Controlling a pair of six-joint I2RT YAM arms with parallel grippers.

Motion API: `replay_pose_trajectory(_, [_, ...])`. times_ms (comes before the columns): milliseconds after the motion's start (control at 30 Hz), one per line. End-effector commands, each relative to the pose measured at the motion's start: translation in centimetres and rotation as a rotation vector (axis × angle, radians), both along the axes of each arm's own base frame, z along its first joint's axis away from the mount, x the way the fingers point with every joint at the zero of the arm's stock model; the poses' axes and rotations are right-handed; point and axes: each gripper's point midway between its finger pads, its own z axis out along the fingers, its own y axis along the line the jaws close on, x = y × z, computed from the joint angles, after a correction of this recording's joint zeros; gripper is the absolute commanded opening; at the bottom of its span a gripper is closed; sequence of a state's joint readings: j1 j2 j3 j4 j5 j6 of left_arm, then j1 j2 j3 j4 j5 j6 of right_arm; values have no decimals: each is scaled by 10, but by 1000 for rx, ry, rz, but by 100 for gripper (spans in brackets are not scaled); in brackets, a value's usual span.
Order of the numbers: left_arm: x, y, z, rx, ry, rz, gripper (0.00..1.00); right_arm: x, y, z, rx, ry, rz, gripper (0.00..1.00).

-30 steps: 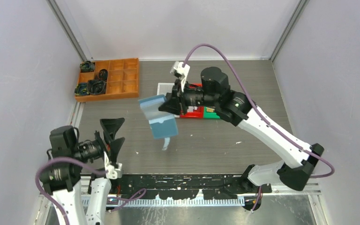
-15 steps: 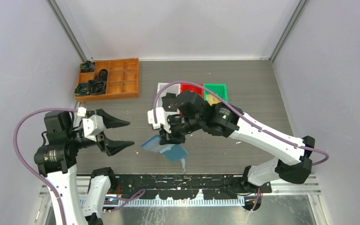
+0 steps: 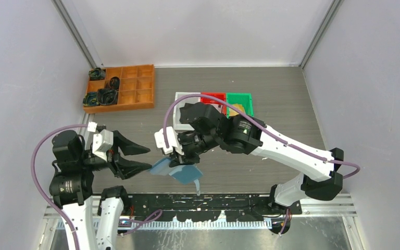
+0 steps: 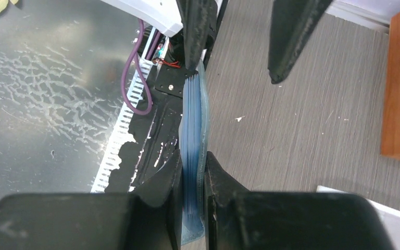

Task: Take the credit cards out of the card holder
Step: Remove the credit card from the card holder.

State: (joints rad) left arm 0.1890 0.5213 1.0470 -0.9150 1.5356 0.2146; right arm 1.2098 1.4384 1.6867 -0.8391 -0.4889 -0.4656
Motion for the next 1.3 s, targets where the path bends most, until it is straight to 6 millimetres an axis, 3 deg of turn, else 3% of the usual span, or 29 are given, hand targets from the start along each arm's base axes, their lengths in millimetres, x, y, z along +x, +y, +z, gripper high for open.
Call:
replay_pose_trajectory(0, [4,0,4,-8,8,-15,57,-5,9,25,79,-42,49,1])
replay_pose_trajectory(233, [23,2,-2,-7,87,-4,62,5,12,17,76,-72,29,1])
replay_pose_trajectory(333, [62,4,-16,85,183,105,69,38,13,6,57,-8,-56,1])
replay_pose_trajectory(400, [95,-2,-29,230,287,173,87,65,7,1,59,63,-119,1])
replay_pose_trajectory(467, [135,-2,-53,441,385,235,97,90,-2,-5,69,80,-196,1])
replay_pose_trajectory(533, [158,2,-54,543,409,239,100,102,-13,-5,109,98,-240,1])
replay_pose_trajectory(600, [175,3,-45,534,394,227,100,115,-23,-11,148,128,-287,1])
replay_pose_trajectory(733, [160,-13,-43,486,444,31,100,130,-36,-15,175,151,-311,1])
replay_pose_trajectory(933, [123,-28,-35,353,569,-169,100,126,-37,-23,154,213,-243,1])
replay_pose_trajectory(1067, [122,-32,-35,275,458,-90,99,123,-27,-20,170,274,-196,1])
replay_pose_trajectory(1167, [120,-33,-43,257,404,-55,93,120,-20,-14,194,312,-161,1])
replay_pose_trajectory(1267, [122,-32,-56,278,429,-31,76,118,-16,-12,203,336,-133,1])
